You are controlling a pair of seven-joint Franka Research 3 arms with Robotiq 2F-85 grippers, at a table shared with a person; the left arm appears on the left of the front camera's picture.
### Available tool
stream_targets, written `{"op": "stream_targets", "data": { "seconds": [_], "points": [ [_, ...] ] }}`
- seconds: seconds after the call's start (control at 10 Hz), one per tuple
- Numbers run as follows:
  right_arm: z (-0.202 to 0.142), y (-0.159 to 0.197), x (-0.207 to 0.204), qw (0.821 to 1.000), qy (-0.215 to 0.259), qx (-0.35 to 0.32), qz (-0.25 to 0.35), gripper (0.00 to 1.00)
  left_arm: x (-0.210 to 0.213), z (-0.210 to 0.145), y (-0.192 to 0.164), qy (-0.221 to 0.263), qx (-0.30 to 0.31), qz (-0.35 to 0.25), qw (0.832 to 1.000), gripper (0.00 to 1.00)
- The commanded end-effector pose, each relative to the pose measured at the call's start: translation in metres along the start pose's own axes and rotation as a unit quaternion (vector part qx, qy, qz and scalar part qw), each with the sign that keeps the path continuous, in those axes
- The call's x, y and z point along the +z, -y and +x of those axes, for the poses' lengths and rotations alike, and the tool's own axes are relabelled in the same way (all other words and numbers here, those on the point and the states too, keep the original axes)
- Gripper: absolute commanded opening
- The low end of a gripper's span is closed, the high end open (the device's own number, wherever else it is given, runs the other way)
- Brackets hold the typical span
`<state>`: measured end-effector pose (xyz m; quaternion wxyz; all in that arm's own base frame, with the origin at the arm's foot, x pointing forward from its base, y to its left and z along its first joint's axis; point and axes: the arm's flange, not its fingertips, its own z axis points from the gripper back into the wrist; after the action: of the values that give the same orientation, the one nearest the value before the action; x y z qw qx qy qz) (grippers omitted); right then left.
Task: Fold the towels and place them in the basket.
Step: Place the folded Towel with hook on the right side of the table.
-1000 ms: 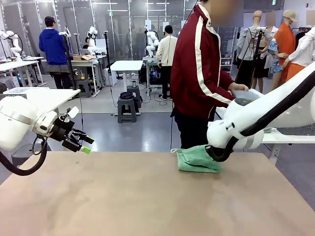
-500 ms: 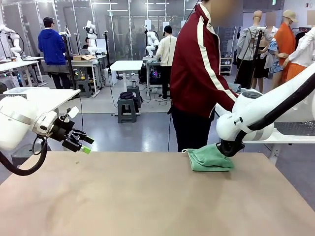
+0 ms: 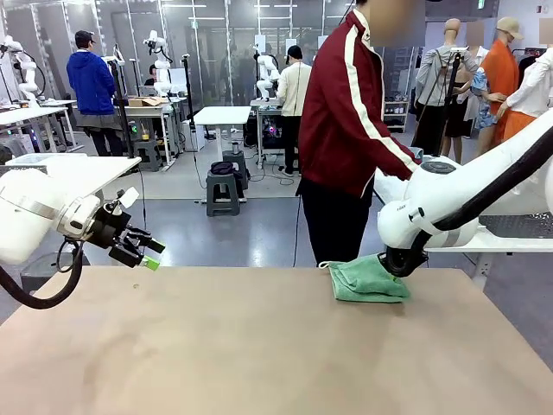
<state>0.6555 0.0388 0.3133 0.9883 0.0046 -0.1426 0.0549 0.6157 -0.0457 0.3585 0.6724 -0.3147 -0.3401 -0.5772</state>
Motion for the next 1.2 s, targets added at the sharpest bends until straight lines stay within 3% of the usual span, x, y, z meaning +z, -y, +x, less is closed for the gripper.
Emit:
{"op": "stream_targets", "data": {
  "seconds": [0.0,0.4,0.6,0.9,1.0,1.1],
  "points": [
    [0.008,0.026,0.002,0.996,-0.022,0.076,-0.033,0.05,0.001,0.002,0.001,0.002,0.000,0.000,1.000,1.00],
    [0.007,0.097,0.006,0.994,-0.047,0.093,-0.038,0.05,0.001,0.002,0.001,0.002,0.000,0.000,1.000,1.00],
    [0.001,0.121,0.003,0.994,-0.074,0.051,-0.054,0.05,0.001,0.002,0.001,0.002,0.000,0.000,1.000,1.00],
    [-0.008,0.145,0.005,0.996,-0.070,0.025,-0.059,0.05,0.001,0.002,0.001,0.002,0.000,0.000,1.000,1.00],
    [-0.008,0.151,0.007,0.996,-0.067,0.027,-0.057,0.25,0.001,0.002,0.001,0.002,0.000,0.000,1.000,1.00],
    [-0.007,0.153,0.008,0.996,-0.064,0.025,-0.057,0.25,0.001,0.002,0.001,0.002,0.000,0.000,1.000,1.00]
  ]
}}
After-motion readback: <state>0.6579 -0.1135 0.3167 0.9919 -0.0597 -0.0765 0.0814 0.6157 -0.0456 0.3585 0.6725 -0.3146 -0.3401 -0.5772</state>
